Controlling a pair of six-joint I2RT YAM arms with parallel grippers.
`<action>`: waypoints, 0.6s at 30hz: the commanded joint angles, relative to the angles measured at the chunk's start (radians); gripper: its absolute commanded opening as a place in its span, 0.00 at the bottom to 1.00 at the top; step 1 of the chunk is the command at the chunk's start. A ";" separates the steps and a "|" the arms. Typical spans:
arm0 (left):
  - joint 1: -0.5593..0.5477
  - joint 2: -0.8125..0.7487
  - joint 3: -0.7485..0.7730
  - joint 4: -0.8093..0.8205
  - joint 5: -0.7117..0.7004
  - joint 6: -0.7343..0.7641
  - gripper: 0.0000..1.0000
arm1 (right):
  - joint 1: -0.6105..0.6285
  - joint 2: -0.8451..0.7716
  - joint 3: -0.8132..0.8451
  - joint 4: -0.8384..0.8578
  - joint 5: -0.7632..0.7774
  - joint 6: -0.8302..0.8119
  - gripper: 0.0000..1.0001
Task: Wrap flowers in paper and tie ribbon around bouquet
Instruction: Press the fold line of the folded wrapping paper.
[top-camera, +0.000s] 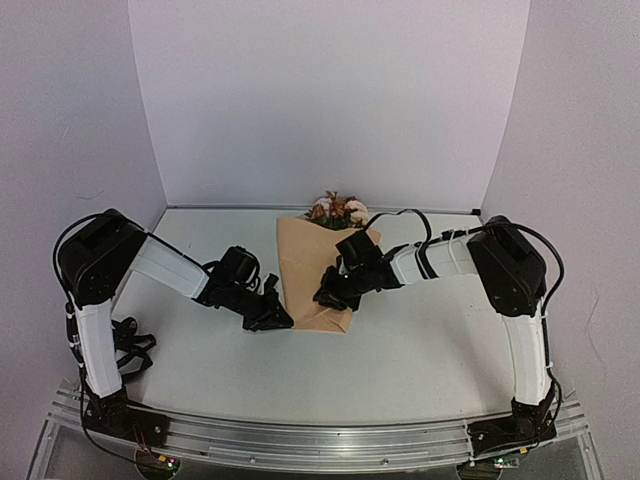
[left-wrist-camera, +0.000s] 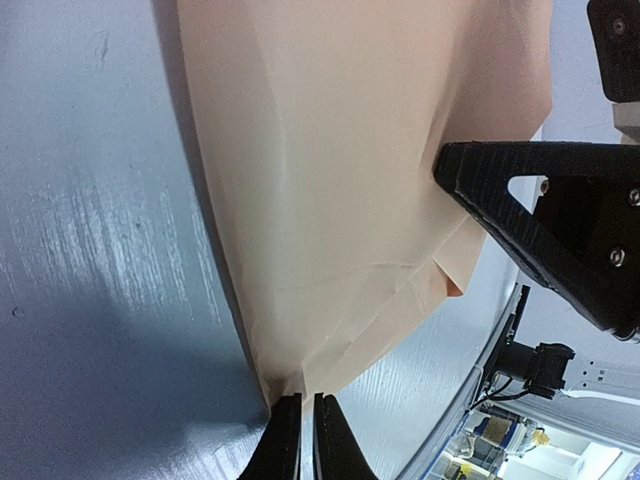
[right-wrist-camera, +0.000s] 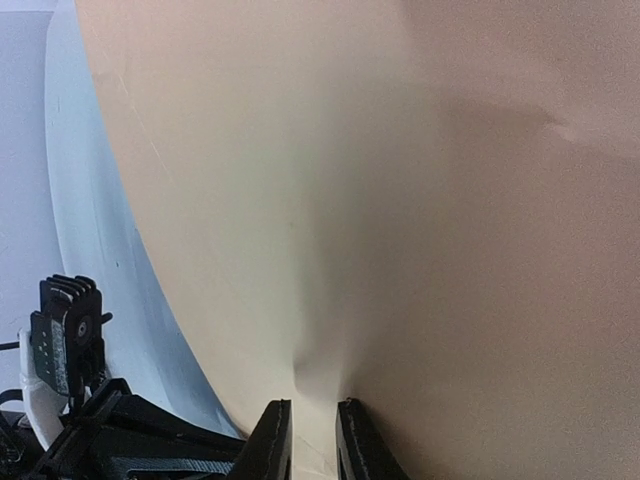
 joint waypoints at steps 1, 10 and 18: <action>-0.003 -0.017 -0.012 -0.044 -0.018 0.016 0.08 | 0.017 -0.013 0.059 -0.036 -0.009 -0.031 0.20; -0.003 -0.012 -0.009 -0.035 -0.025 0.007 0.08 | 0.075 0.019 0.072 -0.041 -0.067 0.000 0.20; -0.003 -0.012 -0.005 -0.032 -0.021 0.006 0.08 | 0.094 0.055 0.044 -0.008 -0.071 0.035 0.18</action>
